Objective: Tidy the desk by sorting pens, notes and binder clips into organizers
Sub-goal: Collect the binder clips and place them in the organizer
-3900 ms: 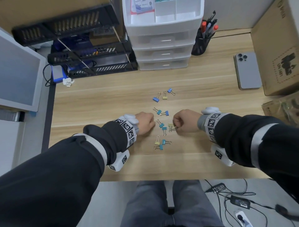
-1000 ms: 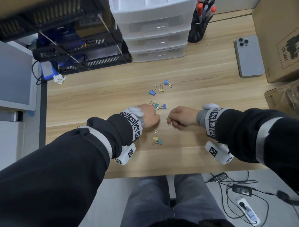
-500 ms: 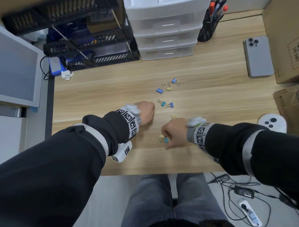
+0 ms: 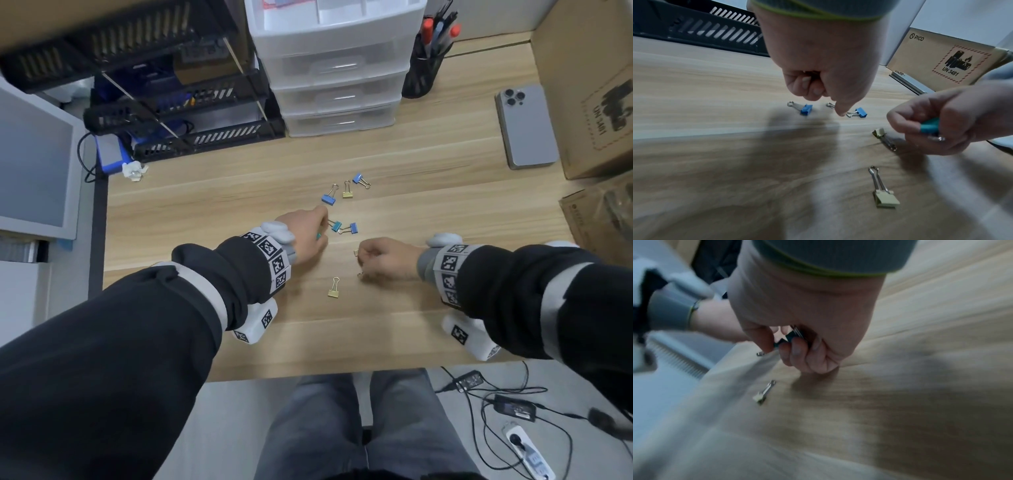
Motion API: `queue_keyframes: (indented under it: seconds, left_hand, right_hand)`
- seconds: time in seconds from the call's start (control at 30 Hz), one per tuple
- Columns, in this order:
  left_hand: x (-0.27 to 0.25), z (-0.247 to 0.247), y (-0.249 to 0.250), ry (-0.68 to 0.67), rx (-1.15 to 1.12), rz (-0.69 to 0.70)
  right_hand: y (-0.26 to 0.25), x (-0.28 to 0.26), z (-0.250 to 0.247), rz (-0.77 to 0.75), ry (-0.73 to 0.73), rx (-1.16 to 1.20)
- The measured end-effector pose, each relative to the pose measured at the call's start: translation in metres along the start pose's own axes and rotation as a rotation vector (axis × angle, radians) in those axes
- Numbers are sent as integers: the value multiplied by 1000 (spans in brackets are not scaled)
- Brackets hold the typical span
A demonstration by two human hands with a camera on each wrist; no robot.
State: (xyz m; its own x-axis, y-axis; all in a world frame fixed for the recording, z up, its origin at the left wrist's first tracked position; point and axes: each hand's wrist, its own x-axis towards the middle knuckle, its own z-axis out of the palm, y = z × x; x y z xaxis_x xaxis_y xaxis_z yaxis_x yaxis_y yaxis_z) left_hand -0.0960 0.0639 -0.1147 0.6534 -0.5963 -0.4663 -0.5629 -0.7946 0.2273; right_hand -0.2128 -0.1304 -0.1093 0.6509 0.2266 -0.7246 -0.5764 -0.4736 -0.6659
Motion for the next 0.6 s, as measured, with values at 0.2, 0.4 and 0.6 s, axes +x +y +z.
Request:
queue_keyframes:
  seconds: [0.2,0.4,0.6]
  left_hand:
    - [16,-5,14,-40,12,55]
    - [28,-7,20,-100,106,37]
    - [26,-10,29,-96,92,-22]
  right_hand:
    - [-3,-5,-25,158,-17,449]
    - [14,-6,-42,221,48,715]
    - [17,-8,-51,289,71,901]
